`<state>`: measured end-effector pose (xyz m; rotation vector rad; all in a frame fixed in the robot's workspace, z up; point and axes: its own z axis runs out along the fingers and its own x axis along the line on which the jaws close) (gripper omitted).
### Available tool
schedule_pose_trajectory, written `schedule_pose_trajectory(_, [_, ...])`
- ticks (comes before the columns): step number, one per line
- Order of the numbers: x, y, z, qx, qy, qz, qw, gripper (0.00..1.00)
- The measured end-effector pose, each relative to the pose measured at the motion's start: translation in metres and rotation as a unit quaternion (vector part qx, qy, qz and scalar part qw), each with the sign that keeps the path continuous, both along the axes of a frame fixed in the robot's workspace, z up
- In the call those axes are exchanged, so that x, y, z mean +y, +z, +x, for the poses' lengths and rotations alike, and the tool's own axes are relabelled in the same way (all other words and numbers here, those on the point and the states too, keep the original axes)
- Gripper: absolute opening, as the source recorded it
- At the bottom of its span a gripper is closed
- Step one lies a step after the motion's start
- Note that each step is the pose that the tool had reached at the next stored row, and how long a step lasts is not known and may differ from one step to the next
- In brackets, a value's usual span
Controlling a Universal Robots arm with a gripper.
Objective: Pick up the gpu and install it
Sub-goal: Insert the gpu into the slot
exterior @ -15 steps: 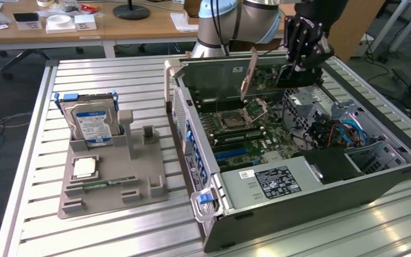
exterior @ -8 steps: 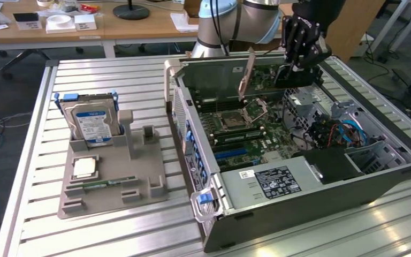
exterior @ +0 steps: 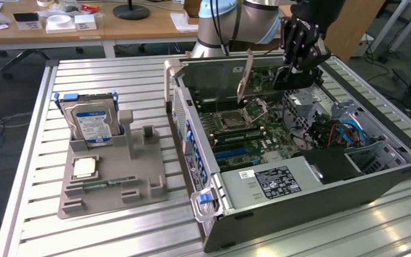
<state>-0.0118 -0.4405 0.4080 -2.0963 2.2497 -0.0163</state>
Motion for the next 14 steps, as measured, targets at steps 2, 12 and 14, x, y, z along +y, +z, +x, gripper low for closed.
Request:
schedule_pose_trajectory(2, [0.0000,-0.0005,-0.0008,0.0000,0.000,-0.0001,1.0000,0.27])
schedule_pose_trajectory(12, [0.0000,-0.0041,-0.0016,0.0001,0.000,-0.0001,1.0000,0.27])
schedule_pose_trajectory(14, [-0.0002,-0.0042,-0.0017,0.0000,0.000,0.0000,1.0000,0.27])
